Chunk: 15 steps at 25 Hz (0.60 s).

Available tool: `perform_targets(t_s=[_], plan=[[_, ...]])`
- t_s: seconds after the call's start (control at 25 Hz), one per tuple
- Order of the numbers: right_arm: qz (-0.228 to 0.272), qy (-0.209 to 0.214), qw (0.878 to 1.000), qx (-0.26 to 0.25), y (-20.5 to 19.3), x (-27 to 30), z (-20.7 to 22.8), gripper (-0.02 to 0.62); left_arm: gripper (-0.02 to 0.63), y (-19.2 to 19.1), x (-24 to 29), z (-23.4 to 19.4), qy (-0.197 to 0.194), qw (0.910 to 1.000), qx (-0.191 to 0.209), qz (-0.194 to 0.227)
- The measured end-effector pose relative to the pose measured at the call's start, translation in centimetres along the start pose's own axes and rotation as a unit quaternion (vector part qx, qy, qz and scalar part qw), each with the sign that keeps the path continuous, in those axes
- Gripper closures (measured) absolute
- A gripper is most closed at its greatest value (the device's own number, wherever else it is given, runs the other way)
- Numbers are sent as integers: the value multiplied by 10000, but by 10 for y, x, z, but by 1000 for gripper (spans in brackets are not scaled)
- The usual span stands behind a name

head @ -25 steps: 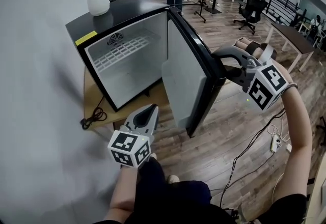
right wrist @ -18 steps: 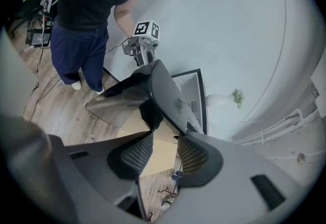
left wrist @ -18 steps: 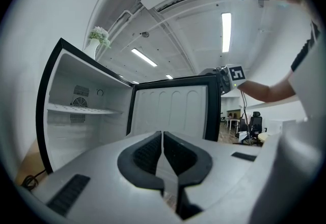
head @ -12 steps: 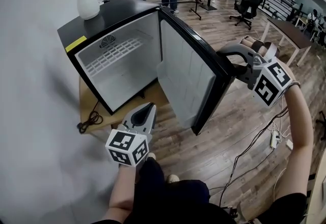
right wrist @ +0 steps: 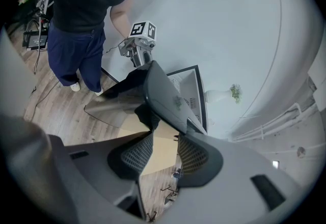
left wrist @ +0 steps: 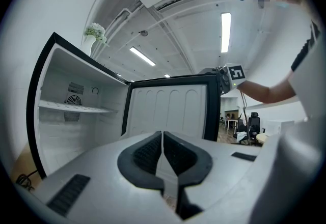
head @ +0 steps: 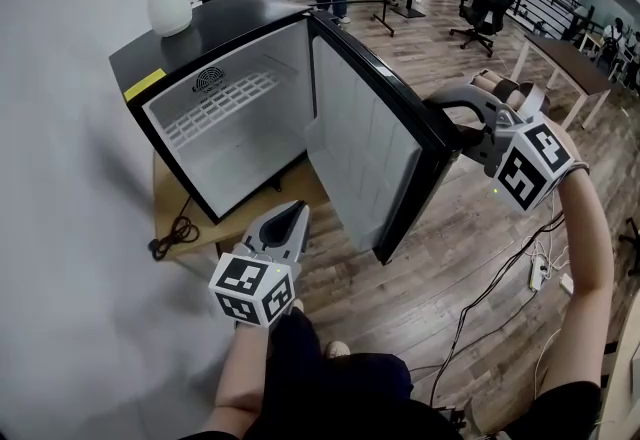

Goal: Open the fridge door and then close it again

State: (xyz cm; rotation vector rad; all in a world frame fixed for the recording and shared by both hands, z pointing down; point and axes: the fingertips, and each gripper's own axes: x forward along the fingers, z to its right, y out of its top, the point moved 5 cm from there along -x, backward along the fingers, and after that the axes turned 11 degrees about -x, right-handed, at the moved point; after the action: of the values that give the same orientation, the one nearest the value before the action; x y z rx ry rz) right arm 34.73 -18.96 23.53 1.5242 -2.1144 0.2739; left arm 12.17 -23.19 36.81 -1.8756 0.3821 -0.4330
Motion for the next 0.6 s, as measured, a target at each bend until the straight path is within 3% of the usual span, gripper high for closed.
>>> perform_targets(t_s=[0.6], plan=[[35,-102,9999,72,28,2,13,472,600,0,-19,-4,162,9999,-49,19]])
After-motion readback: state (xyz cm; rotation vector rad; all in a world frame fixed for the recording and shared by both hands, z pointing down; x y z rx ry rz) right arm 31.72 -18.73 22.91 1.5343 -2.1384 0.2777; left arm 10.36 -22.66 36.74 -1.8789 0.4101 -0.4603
